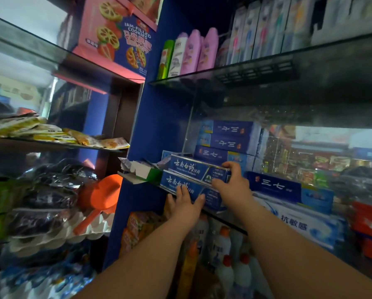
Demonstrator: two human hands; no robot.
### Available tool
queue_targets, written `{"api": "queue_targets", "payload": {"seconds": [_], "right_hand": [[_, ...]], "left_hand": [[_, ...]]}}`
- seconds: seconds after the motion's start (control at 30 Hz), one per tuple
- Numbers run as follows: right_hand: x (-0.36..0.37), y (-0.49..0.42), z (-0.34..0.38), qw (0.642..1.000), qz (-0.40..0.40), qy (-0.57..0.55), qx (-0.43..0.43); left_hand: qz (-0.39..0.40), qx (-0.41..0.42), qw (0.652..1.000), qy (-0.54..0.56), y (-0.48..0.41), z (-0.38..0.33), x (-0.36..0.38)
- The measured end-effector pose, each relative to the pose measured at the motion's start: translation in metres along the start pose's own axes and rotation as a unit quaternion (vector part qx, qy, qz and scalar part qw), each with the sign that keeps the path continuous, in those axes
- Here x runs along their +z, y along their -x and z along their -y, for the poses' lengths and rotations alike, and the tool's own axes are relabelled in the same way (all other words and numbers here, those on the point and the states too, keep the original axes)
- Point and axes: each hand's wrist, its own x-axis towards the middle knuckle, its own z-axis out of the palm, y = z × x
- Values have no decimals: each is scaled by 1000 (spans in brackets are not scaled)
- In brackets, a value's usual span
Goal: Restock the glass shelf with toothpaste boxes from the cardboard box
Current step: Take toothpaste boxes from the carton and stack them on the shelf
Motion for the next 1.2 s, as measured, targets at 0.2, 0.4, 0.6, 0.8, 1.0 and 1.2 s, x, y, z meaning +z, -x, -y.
{"api": "queue_targets", "payload": {"seconds": [0.2,0.4,0.6,0.8,1.0,1.2], "right_hand": [[8,-13,-7,977,-59,-200,51],[11,-26,-16,981,3,-181,64],[16,-28,-17,977,-2,-202,68],[16,-25,-16,971,-5,-233,60],[22,-28,-12,981,-7,-178,75],[29,-29,-14,985,0,-141,96]], "left_hand": [[-4,-3,999,-40,-1,-2,1],[-17,25,991,-132,1,-12,8],[-17,21,997,-77,-3,-19,10],[-28,15,999,-28,-1,-17,9],[-18,5,999,-43,-1,-18,7],[-13,9,999,-48,-3,-15,8]]}}
